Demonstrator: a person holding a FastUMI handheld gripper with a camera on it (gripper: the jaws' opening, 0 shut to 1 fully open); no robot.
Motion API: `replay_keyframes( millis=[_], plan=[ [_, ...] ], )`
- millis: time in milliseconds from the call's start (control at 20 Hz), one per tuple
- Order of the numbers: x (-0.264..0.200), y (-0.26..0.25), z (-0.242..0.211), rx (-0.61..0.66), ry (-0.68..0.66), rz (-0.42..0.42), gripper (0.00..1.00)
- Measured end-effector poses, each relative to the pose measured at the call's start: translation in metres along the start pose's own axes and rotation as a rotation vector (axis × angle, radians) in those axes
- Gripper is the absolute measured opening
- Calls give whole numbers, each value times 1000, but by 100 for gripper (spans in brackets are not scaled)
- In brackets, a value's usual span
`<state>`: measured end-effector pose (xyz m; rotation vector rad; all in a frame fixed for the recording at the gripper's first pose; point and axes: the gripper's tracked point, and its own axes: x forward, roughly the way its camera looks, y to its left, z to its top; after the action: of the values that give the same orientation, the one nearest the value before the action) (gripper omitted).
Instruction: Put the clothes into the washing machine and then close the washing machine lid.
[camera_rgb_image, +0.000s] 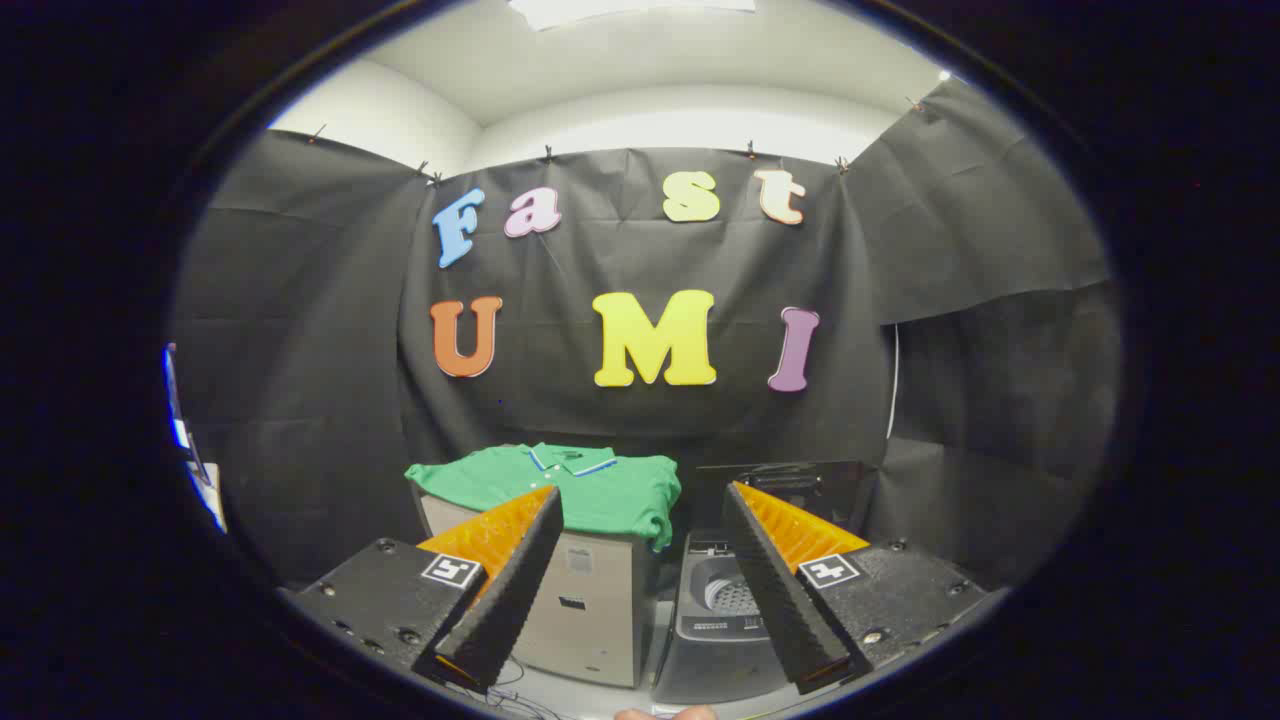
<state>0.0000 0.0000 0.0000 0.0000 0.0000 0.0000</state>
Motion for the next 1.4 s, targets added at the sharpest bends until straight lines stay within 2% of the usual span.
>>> replay_keyframes(
  millis=[350, 750, 1050, 1300, 1400],
  plan=[
    [2, 12, 10, -2, -9, 1, 100],
    [15, 52, 38, 28, -11, 15, 100],
    [49, 84, 47, 127, 104, 29, 100],
    [86, 113, 67, 103, 180, 65, 100],
    [104, 112, 68, 92, 249, 47, 100]
  ],
)
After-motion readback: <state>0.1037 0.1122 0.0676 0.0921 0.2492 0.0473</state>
